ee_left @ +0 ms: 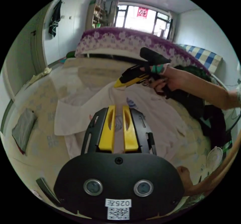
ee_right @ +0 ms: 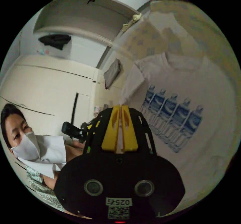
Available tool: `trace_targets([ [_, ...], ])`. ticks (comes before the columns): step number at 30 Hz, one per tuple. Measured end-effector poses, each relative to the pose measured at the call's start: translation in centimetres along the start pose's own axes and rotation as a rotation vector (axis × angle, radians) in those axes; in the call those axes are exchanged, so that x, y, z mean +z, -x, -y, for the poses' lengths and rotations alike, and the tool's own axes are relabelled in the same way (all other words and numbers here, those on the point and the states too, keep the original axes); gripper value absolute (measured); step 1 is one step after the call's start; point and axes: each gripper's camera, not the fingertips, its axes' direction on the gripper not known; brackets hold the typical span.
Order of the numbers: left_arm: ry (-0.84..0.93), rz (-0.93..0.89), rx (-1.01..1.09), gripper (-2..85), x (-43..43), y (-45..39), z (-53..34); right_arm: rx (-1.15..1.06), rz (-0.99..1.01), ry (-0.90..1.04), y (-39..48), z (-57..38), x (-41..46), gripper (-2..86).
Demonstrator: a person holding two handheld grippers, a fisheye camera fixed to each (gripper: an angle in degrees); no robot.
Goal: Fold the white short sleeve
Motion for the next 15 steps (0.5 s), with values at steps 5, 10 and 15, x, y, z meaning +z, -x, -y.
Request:
trace_targets([
  [5, 0.146, 0.117, 0.049, 1.2, 6.8, 0.4, 0.2, 0.060, -0.277, 0.156, -3.8, 3.5, -5.9, -0.8],
  [10, 0.372, 0.131, -0.250, 0.8, 14.9, 7.1, -3.1, 0.342, -0.319, 0.191, -17.0, 2.3, -4.6, -0.8],
  [15, 0.375, 0.240, -0.391, 0.4, 15.7, 13.1, -2.0, 0.616, 0.066, -0.069, -26.0, -3.7, -3.1, -0.8],
])
